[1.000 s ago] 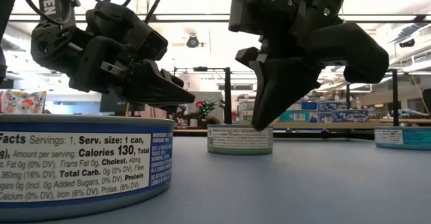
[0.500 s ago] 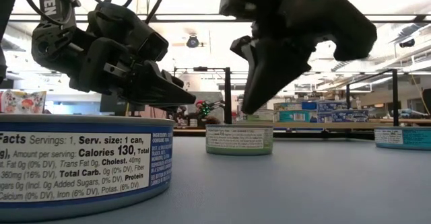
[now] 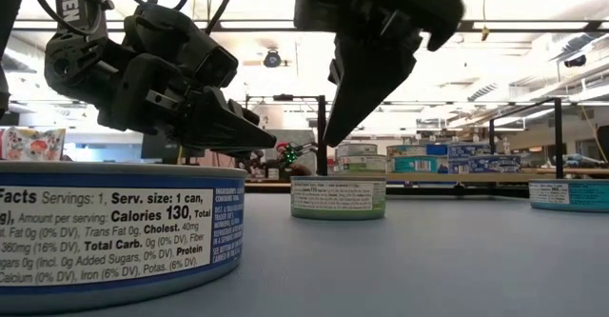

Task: Stack canned seafood by type on shelf
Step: Stack the green tuna can on to the green tuna can on the shelf aligned with the other green tuna can

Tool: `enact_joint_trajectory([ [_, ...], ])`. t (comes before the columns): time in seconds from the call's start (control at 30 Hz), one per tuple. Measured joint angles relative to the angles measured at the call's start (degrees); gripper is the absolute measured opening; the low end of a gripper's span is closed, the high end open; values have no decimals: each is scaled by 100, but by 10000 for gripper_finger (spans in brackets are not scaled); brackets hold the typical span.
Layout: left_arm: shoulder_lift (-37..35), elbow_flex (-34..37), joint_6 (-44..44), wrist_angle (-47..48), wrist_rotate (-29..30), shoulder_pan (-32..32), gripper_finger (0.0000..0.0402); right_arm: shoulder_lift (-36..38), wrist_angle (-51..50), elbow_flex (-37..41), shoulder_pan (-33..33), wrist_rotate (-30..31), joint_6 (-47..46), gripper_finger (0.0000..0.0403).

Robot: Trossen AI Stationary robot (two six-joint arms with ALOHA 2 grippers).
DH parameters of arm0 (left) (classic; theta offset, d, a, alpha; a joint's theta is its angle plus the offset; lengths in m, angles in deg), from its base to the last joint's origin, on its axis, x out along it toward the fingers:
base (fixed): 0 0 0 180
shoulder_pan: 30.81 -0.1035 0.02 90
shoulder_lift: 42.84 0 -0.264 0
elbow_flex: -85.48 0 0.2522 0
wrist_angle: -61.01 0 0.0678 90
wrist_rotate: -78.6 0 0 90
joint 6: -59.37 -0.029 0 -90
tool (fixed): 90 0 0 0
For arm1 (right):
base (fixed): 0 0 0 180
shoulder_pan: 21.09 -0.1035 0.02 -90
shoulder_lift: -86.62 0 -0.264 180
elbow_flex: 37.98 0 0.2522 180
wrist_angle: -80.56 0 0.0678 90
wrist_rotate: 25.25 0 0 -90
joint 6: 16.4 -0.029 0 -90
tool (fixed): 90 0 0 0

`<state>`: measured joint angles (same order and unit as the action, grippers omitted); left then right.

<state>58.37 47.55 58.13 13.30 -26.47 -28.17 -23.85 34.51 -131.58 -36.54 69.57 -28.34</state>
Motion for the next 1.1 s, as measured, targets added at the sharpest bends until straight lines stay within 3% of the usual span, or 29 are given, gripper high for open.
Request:
enact_joint_trajectory([
  [0.17,0,0,1,4,0,0,6,2,-181,0,64,37,182,21],
  [0.6,0,0,2,11,0,0,6,2,-241,133,-259,327,1425,120],
  [0.87,0,0,2,11,0,0,6,2,83,664,-504,1329,2372,123],
  [1.1,0,0,27,11,0,15,6,2,459,748,-518,1355,2563,123],
])
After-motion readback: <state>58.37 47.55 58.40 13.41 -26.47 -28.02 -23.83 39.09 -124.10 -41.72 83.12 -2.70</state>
